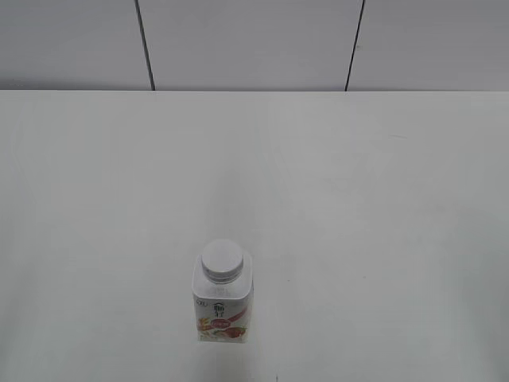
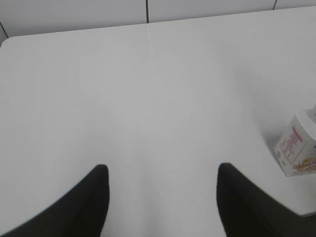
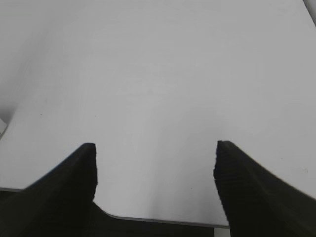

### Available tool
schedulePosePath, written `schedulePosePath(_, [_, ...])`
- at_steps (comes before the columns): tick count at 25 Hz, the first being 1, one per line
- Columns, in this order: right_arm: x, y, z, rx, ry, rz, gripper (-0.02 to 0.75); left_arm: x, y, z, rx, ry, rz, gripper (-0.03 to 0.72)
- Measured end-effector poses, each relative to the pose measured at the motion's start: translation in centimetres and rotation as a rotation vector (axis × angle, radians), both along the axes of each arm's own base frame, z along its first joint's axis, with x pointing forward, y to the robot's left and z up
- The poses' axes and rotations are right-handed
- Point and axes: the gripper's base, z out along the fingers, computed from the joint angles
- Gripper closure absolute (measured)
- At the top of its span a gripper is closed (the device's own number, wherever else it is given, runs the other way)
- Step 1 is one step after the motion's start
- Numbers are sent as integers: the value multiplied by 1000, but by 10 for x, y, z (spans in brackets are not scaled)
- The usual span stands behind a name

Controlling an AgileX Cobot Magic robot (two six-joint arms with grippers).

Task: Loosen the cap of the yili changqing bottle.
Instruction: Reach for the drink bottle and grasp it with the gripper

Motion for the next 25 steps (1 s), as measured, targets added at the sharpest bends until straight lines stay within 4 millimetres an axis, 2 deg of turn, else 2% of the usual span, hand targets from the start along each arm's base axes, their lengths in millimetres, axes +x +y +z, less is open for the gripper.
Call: schedulePosePath(25, [0, 0, 0, 0, 0, 0, 153, 0, 0, 0, 0, 0, 0, 257])
